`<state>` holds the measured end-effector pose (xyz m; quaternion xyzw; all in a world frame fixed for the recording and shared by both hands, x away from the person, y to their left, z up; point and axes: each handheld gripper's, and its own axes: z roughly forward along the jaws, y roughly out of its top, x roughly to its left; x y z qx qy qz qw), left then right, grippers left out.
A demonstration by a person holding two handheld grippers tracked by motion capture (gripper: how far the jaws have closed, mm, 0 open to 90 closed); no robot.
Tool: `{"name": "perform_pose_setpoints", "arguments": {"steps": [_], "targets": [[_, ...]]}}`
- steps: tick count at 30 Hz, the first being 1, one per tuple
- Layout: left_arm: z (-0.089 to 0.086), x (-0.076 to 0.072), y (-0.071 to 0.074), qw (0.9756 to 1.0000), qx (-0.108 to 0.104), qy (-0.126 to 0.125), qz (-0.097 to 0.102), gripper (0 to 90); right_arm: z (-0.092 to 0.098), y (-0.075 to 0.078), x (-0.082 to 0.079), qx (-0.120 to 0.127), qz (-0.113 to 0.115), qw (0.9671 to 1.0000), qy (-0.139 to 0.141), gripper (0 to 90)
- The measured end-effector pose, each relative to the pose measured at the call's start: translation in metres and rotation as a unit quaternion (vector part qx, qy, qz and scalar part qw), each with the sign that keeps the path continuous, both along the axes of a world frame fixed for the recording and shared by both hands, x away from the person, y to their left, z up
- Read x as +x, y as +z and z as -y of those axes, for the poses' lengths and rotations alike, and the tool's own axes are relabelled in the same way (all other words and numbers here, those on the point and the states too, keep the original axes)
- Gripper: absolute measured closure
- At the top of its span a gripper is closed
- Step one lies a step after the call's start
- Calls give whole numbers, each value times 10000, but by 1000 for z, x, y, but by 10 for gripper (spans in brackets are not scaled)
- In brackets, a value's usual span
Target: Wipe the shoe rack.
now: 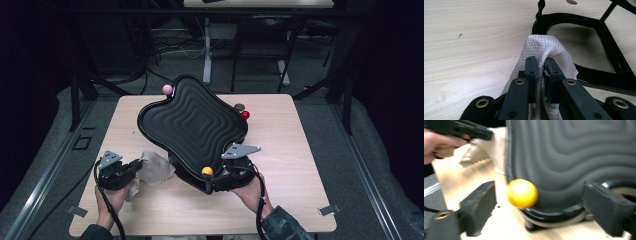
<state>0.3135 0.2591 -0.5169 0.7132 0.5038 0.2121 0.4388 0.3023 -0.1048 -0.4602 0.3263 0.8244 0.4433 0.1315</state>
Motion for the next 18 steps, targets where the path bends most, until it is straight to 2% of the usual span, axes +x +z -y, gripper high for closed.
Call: {"name": "perform_pose_setpoints", "arguments": {"steps": [2, 3, 4, 5, 7, 8, 9, 10, 12, 13, 14, 18], "targets": [[0, 0, 0, 10000, 3, -4, -6, 819, -4, 0, -2, 52, 23, 10000, 82, 210], [1, 0, 0, 10000, 11, -13, 11, 819, -10, -1, -4, 166, 38, 9995, 251, 271], [1, 0, 0, 10000, 11, -13, 11, 819, -10, -1, -4, 166, 38, 9995, 251, 271], [1, 0, 0, 10000, 23, -29, 6, 819, -15, -2, -6, 40, 14, 9998, 176, 375], [2, 0, 0, 10000, 30, -31, -9, 819, -18, -4, -4, -30, 0, 9999, 167, 446], [2, 0, 0, 10000, 30, -31, -9, 819, -19, -6, -4, -26, 7, 9999, 150, 446], [2, 1, -1, 10000, 41, -44, -12, 819, -19, -7, -4, -18, 42, 9999, 159, 530], [2, 1, -1, 10000, 40, -46, -10, 819, -19, -9, -4, -82, 91, 9998, 139, 566], [2, 1, -1, 10000, 47, -49, -16, 819, -16, -10, -3, -118, 85, 9999, 75, 587], [2, 1, -1, 10000, 41, -57, -22, 819, -16, -11, -2, -7, 80, 9998, 165, 591], [2, 2, -1, 10000, 44, -53, -23, 819, -16, -12, -2, 5, 108, 9997, 203, 593], [2, 2, -2, 10000, 55, -52, -24, 819, -15, -11, -3, -127, 151, 9997, 116, 595]]}}
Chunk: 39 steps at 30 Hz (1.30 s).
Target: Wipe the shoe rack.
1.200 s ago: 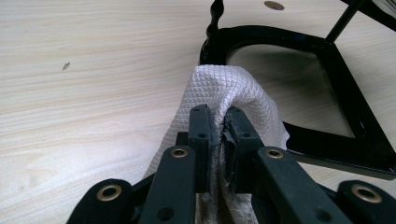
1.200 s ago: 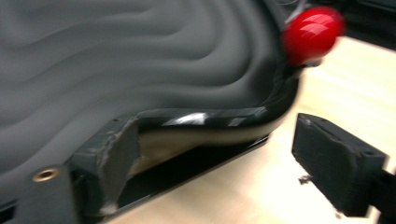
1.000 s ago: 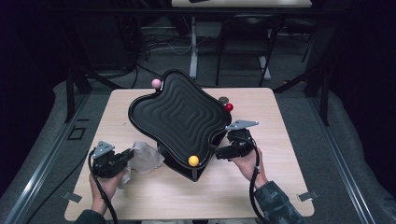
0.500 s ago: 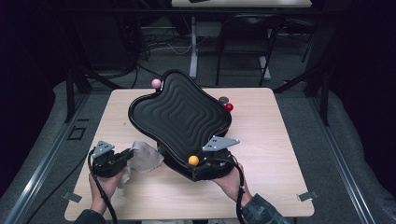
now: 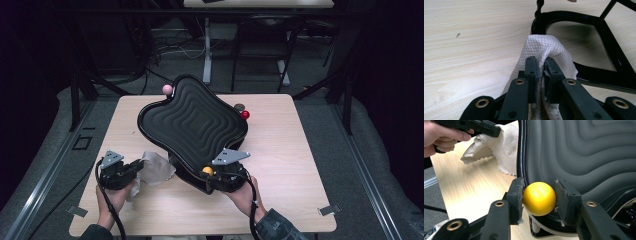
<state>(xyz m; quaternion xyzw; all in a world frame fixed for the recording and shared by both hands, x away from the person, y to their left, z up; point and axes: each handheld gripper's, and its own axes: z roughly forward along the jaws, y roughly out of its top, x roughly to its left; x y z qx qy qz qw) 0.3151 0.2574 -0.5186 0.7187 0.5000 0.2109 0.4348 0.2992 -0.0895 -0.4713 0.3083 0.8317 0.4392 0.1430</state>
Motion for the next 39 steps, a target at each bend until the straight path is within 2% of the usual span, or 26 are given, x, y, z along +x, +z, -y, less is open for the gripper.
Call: {"name": "perform_pose_setpoints", "arguments": {"steps": [2, 8, 19, 20, 26, 29, 31, 32, 34, 35, 36, 37, 38, 39], "targets": [[0, 0, 0, 10000, 6, -4, -4, 819, 3, 0, 1, 12, -31, 10000, 89, 595], [0, -1, 0, 10000, 5, 1, -4, 819, 11, 2, 1, -17, -83, 9999, 88, 594], [0, -1, 0, 10000, 29, -5, -16, 820, 46, 1, 2, -19, -159, 9994, -290, 589], [0, 0, 0, 10000, 25, -8, -13, 819, 48, 1, 2, 39, -161, 9994, -315, 589], [1, 0, 0, 10000, 29, -19, -15, 820, 64, 2, 3, -42, -211, 9988, -445, 588], [0, 0, 0, 10000, 50, -24, -10, 820, 75, 3, 4, -96, -229, 9975, -658, 587], [0, 0, 0, 10000, 53, -20, -13, 820, 82, 2, 6, -2, -245, 9977, -633, 587], [0, 0, 0, 10000, 54, -21, -12, 820, 85, 2, 7, -64, -226, 9968, -767, 587], [1, 0, 0, 10000, 46, -25, -6, 820, 89, 3, 8, -93, -239, 9963, -816, 587], [1, 0, 0, 10000, 40, -21, 1, 821, 95, 3, 9, -172, -234, 9950, -955, 587], [1, 0, 0, 10000, 40, -21, 1, 820, 95, 3, 9, -172, -234, 9950, -955, 587], [1, 0, 0, 10000, 27, -23, 3, 820, 101, 2, 12, -197, -201, 9933, -1124, 588], [2, 0, 0, 10000, 28, -28, 3, 820, 101, 2, 12, -197, -201, 9933, -1124, 588], [2, 0, 0, 10000, 29, -35, -3, 821, 107, 0, 15, -192, -185, 9909, -1321, 589]]}}
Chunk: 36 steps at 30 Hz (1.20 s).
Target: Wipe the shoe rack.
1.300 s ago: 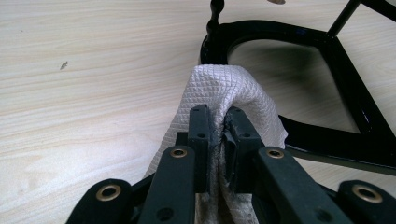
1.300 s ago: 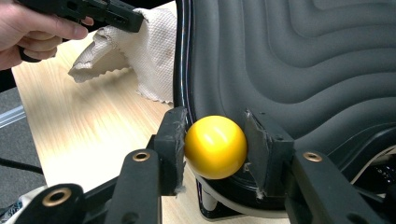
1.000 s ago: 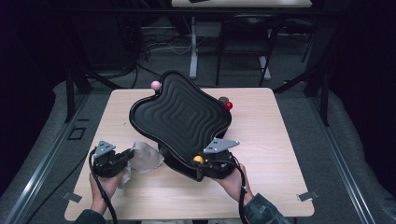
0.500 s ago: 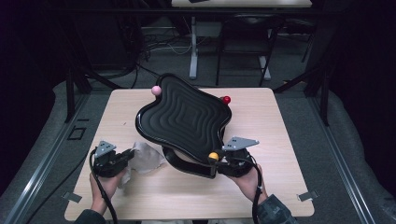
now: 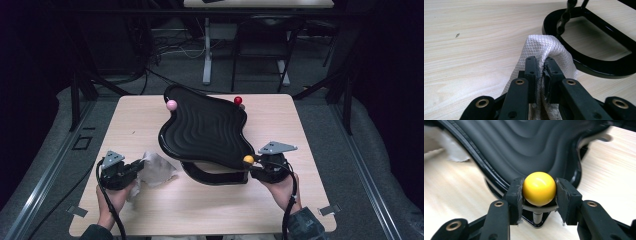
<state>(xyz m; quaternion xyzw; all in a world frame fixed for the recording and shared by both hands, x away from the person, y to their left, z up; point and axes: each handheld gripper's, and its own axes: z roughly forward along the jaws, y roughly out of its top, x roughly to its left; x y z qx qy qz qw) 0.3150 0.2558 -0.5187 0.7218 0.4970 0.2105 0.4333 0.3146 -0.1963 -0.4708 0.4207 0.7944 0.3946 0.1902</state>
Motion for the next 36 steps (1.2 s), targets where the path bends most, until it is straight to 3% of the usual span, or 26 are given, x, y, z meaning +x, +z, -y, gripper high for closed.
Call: {"name": "perform_pose_setpoints", "arguments": {"steps": [3, 4, 8, 11, 15, 16, 19, 23, 32, 33, 35, 36], "targets": [[1, 0, 0, 10000, 2, 7, 18, 820, 4, -2, 4, 21, 54, 9999, -113, 585], [1, 0, 0, 10000, 15, -3, 7, 820, 7, -4, 7, 95, 130, 9995, -264, 567], [3, 1, 0, 10000, 5, -19, 27, 820, 13, -8, 13, 256, 248, 9985, -405, 565], [5, 1, 0, 10000, 8, -45, 38, 820, 15, -9, 19, 243, 357, 9976, -546, 585], [7, 2, 0, 10000, 4, -68, 50, 820, 18, -10, 29, 345, 350, 9967, -641, 582], [8, 2, 1, 9999, -4, -80, 63, 821, 20, -11, 36, 473, 294, 9960, -702, 570], [9, 4, 2, 9999, -41, -100, 93, 822, 18, -17, 47, 612, 243, 9958, -641, 594], [10, 6, 4, 9997, -103, -112, 169, 823, 14, -18, 54, 506, 392, 9948, -788, 598], [21, 15, 29, 9977, -199, -266, 582, 827, 6, -19, 65, 363, 493, 9939, -920, 598], [25, 18, 38, 9965, -233, -361, 721, 829, 6, -19, 65, 359, 490, 9938, -933, 598], [28, 20, 43, 9958, -279, -393, 785, 830, 6, -19, 65, 356, 486, 9939, -925, 598], [32, 23, 54, 9939, -356, -470, 928, 830, 6, -19, 65, 346, 472, 9942, -904, 598]]}}
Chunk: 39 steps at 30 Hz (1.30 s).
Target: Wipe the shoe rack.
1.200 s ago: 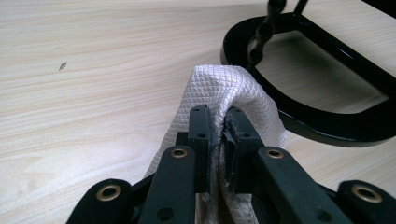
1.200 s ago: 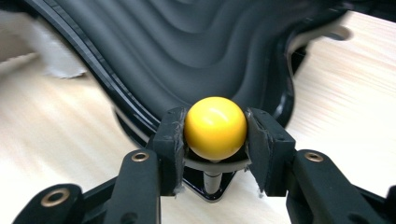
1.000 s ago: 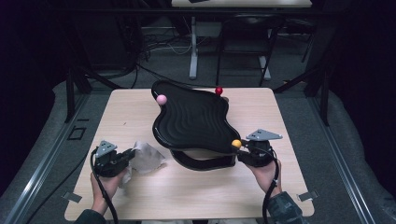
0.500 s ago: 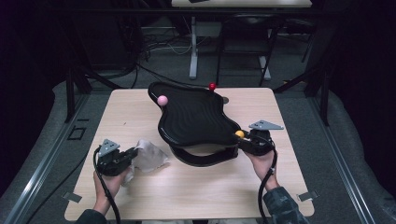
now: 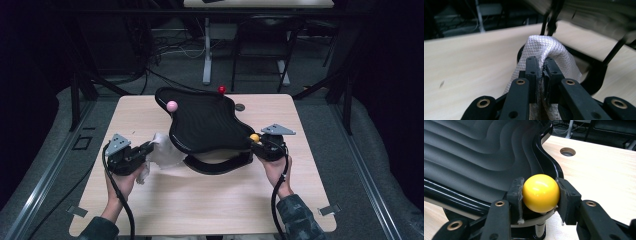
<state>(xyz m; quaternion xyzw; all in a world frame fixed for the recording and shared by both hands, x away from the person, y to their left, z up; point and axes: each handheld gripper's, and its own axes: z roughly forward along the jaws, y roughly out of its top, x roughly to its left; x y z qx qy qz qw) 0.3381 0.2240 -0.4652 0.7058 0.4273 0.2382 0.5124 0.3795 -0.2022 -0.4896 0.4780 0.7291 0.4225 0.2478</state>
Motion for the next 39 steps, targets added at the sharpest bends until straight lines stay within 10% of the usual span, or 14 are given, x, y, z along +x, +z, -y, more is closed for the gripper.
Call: {"name": "perform_pose_setpoints", "arguments": {"steps": [10, 19, 39], "targets": [[19, 20, 54, 9986, 172, -366, 347, 832, -1, -1, 0, -6, 41, 10000, -56, 598], [37, 26, 64, 9970, 283, -694, 193, 837, -1, -1, 0, -19, 50, 10000, -72, 598], [51, -35, 66, 9907, 333, -1256, 400, 837, -1, 0, 0, -48, 13, 10000, -56, 598]]}}
